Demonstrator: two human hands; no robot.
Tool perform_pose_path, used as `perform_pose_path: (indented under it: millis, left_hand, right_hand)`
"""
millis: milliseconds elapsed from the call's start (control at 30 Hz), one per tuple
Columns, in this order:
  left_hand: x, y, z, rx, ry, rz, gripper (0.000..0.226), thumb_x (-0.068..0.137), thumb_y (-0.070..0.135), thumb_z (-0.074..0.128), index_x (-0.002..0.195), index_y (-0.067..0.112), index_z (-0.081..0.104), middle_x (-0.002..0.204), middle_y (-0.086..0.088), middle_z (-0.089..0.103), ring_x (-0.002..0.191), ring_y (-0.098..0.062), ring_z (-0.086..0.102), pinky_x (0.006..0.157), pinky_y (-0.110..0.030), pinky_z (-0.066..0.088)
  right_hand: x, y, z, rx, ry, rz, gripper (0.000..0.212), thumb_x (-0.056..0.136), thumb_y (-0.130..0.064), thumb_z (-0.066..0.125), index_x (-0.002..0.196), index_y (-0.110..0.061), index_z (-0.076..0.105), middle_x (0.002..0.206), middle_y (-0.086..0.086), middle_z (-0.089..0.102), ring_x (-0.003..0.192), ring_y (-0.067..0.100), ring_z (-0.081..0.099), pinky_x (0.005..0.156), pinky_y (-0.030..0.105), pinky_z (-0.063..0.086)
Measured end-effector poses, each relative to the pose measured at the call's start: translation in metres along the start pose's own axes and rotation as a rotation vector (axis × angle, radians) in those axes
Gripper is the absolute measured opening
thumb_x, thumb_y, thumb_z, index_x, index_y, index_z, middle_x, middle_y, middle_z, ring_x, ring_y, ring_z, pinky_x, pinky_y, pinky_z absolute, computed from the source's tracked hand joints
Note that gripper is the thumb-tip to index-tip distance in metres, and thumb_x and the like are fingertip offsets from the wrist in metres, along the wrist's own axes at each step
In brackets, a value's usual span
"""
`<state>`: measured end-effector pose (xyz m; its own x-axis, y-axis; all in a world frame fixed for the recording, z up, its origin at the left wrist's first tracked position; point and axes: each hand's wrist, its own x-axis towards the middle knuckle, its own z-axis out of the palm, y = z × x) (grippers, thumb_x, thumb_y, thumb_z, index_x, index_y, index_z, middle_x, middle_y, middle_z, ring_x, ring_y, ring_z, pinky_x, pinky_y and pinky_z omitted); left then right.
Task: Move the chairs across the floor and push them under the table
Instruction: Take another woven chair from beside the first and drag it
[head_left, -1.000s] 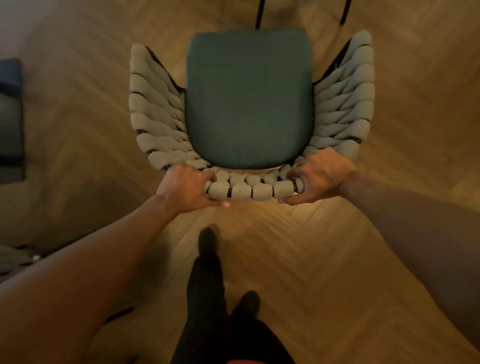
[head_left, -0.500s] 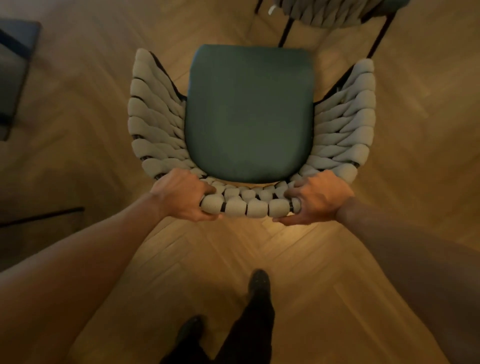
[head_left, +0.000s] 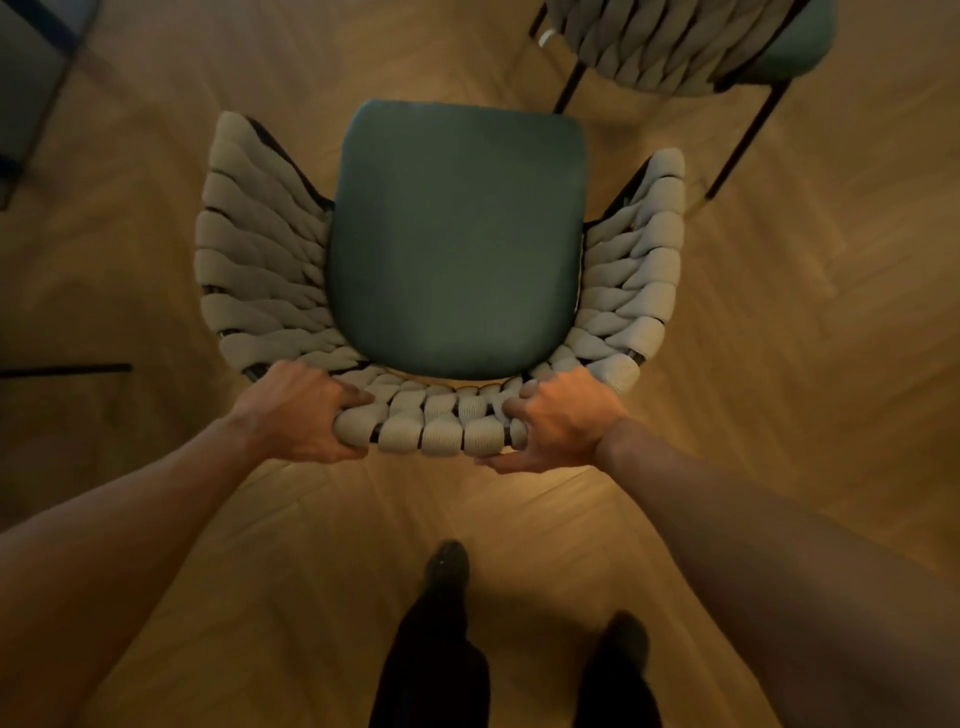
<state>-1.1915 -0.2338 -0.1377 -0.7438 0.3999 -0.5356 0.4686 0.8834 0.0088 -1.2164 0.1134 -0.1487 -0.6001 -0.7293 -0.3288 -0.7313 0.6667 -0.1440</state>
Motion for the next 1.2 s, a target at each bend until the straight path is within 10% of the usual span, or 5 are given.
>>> perform_pose_path:
  millis: [500, 1000, 1200]
  left_hand:
    - [-0.017, 0.189, 0.028, -0.204, 0.060, -0.458, 0.082, 0.074, 0.095, 0.033, 0.138, 0.054, 0.062, 0.095, 0.018, 0.077, 0.074, -0.006, 0.065, 0.065, -0.028, 0.053]
    - [0.029, 0.149, -0.007, -0.236, 0.240, -0.531, 0.079, 0.078, 0.100, 0.032, 0.117, 0.043, 0.069, 0.093, 0.017, 0.070, 0.073, -0.008, 0.065, 0.056, -0.026, 0.034]
    - [0.062, 0.123, -0.025, -0.330, 0.325, -0.663, 0.085, 0.076, 0.104, 0.028, 0.102, 0.035, 0.070, 0.078, 0.015, 0.066, 0.062, -0.009, 0.059, 0.054, -0.026, 0.036]
  right_hand:
    - [-0.019, 0.113, -0.005, -0.159, -0.038, -0.516, 0.085, 0.072, -0.107, 0.025, 0.071, -0.029, 0.056, 0.069, -0.008, 0.063, 0.057, 0.018, 0.057, 0.063, 0.036, 0.055]
    - [0.079, 0.159, -0.059, -0.295, -0.012, -0.723, 0.091, 0.076, -0.105, 0.010, 0.080, -0.032, 0.065, 0.071, -0.014, 0.059, 0.057, 0.010, 0.055, 0.050, 0.025, 0.025]
    - [0.153, 0.186, -0.084, -0.353, -0.073, -0.782, 0.090, 0.074, -0.108, 0.013, 0.084, -0.034, 0.065, 0.076, -0.014, 0.060, 0.065, 0.010, 0.059, 0.059, 0.029, 0.048]
